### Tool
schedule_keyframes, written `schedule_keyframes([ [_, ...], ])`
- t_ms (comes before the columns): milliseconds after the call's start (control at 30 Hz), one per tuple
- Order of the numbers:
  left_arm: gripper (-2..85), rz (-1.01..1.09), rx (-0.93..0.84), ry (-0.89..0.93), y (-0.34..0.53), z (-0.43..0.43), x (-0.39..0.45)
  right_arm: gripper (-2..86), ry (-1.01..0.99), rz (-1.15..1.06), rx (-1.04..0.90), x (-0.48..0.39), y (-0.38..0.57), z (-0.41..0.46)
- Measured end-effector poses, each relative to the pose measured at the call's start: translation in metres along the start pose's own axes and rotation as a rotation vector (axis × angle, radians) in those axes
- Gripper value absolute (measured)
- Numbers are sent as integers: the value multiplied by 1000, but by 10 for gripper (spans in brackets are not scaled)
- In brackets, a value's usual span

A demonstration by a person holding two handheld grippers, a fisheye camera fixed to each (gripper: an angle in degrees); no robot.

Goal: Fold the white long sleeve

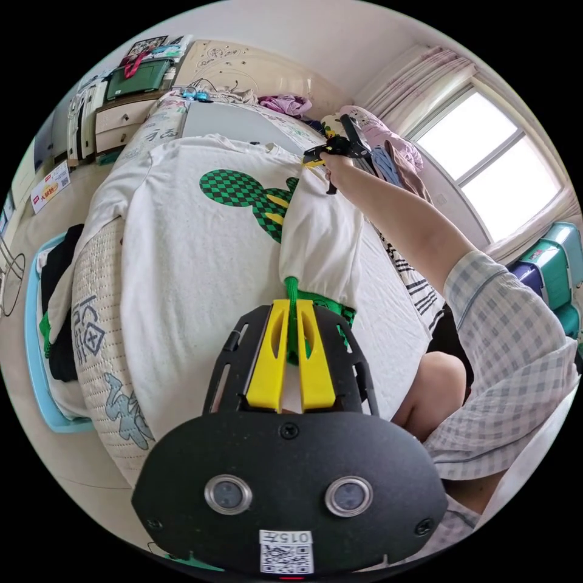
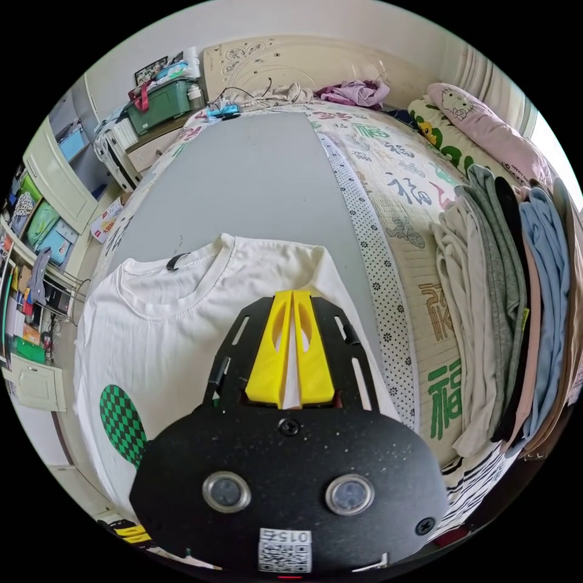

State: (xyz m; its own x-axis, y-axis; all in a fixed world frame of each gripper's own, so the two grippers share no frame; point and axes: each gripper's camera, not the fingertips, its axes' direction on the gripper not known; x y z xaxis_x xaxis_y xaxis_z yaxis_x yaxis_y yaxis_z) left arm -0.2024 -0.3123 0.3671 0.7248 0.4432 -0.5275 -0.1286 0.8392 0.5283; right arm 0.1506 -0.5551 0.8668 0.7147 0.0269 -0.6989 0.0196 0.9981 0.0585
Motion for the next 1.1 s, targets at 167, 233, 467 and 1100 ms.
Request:
schedule_keyframes([
  [167,6,-2,-28,-19,3,-7,-1,-1,24,7,24,0,9,5],
  [233,13,-6,-36,-22,4,-11,-2,2,33,1,17,0,10,5],
  [467,64,-8,-15,-27,15,-48,-13,56,-277,-42,24,34,28,-38],
  [1100,35,-663,945,264,190,-274,-206,1,-561,-962,-148,-196,314,-185],
])
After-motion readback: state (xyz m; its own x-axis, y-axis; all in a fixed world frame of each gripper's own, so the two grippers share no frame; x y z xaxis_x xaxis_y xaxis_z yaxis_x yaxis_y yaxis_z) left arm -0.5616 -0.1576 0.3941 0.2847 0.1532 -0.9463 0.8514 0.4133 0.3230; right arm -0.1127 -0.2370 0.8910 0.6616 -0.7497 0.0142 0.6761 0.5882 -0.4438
